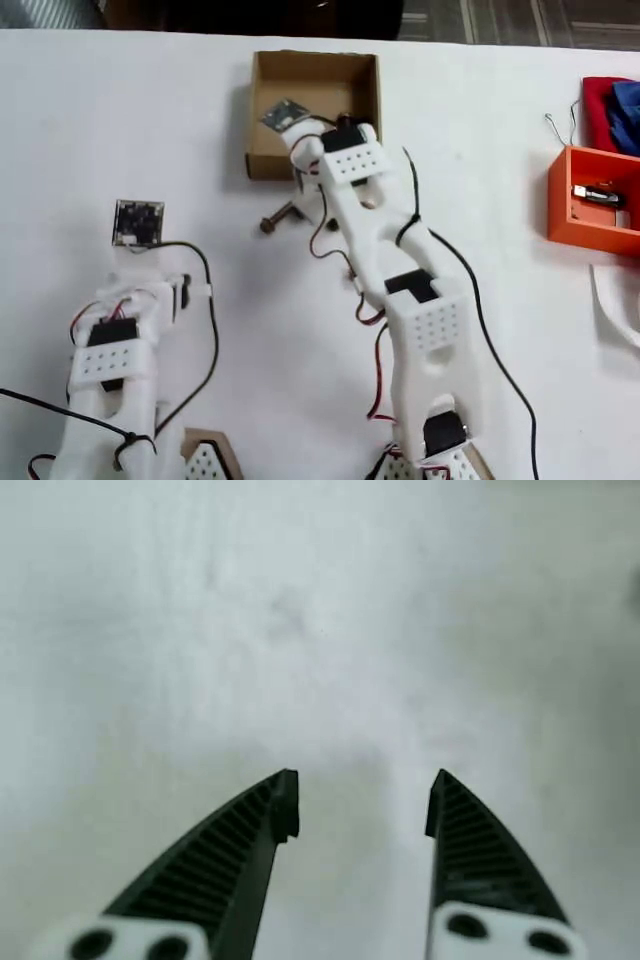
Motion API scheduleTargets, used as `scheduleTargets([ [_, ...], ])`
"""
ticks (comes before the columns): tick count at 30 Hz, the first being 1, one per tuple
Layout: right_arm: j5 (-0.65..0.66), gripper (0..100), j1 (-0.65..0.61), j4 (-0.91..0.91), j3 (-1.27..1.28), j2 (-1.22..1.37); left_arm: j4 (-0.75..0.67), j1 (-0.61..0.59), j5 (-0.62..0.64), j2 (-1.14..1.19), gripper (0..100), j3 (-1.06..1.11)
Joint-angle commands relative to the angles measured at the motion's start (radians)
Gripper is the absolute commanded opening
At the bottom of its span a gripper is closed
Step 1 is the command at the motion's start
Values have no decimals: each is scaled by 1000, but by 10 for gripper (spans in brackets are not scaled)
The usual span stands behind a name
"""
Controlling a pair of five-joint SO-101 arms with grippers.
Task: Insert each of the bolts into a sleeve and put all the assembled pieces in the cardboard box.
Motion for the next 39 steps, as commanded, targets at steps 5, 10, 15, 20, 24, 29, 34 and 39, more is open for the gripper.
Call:
scheduleTargets([
  [5, 3, 200, -15, 76, -121, -4, -6, 8, 6, -12, 225, -19],
  [10, 3, 183, -15, 85, -106, 2, -6, 8, 6, -12, 225, -19],
  [15, 5, 135, -50, 82, -101, 2, -6, 8, 6, -12, 225, -19],
  [20, 5, 160, -77, 84, -101, 4, -6, 8, 6, -12, 225, -19],
  [24, 5, 162, -74, 85, -100, 4, -6, 8, 6, -12, 225, -19],
  [29, 5, 161, -61, 87, -100, 5, -6, 8, 6, -12, 225, -19],
  [34, 5, 159, -38, 84, -107, 77, -6, 8, 6, -12, 225, -19],
  [39, 5, 159, -31, 79, -110, 116, -6, 8, 6, -12, 225, -19],
])
